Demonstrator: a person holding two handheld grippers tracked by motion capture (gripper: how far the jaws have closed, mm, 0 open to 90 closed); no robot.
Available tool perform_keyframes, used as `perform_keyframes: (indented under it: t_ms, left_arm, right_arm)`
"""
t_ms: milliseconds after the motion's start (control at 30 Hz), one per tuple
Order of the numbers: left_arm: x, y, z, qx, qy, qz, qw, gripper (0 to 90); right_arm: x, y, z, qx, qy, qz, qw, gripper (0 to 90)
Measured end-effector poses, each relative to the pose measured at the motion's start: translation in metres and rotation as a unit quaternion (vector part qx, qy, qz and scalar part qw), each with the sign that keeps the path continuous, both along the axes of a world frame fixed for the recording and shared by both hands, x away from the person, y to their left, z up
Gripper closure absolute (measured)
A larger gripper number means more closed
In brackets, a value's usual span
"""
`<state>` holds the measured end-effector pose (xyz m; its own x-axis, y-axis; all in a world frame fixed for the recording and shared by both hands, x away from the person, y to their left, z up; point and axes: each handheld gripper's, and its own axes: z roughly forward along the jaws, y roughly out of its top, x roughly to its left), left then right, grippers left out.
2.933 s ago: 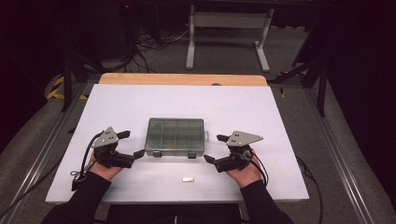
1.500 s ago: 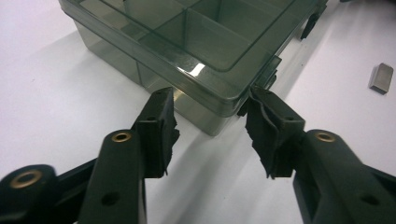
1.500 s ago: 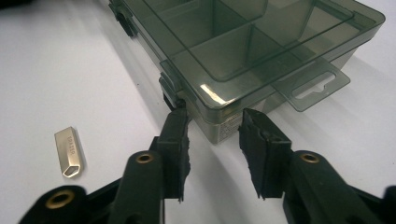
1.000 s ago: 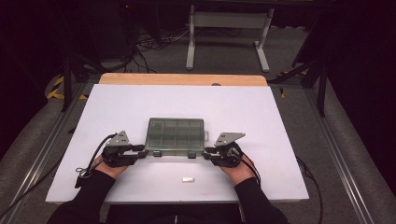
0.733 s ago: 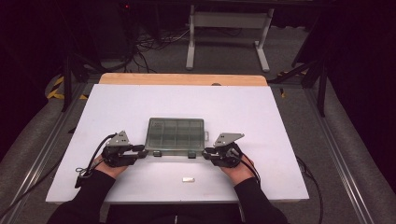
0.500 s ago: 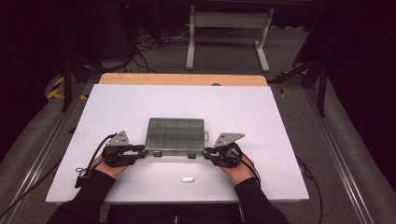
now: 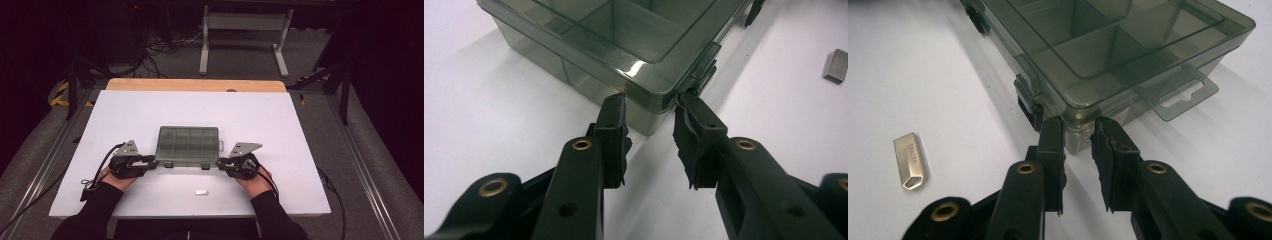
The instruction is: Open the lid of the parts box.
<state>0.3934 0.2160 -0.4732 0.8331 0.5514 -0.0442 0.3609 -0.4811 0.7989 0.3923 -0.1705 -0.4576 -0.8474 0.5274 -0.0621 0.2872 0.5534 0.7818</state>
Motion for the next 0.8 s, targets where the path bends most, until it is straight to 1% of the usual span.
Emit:
perform_keyframes:
  t_ms: [433, 667, 800]
  left_arm:
    - [0.0003, 0.0006, 0.0003, -0.002, 0.0, -0.004, 1.0, 65.1]
    - [0.0004, 0.001, 0.0008, -0.004, -0.002, -0.006, 1.0, 64.4]
    - [-0.0002, 0.0003, 0.0011, -0.001, -0.006, -0.006, 1.0, 64.4]
  right_arm:
    - [-0.0008, -0.0001, 0.0007, 0.001, -0.005, -0.001, 1.0, 74.8]
    - [-0.0019, -0.0003, 0.0023, 0.008, -0.012, 0.0, 0.9999, 74.8]
    - [-0.0023, -0.0008, 0.0045, 0.017, -0.018, 0.001, 0.9997, 74.8]
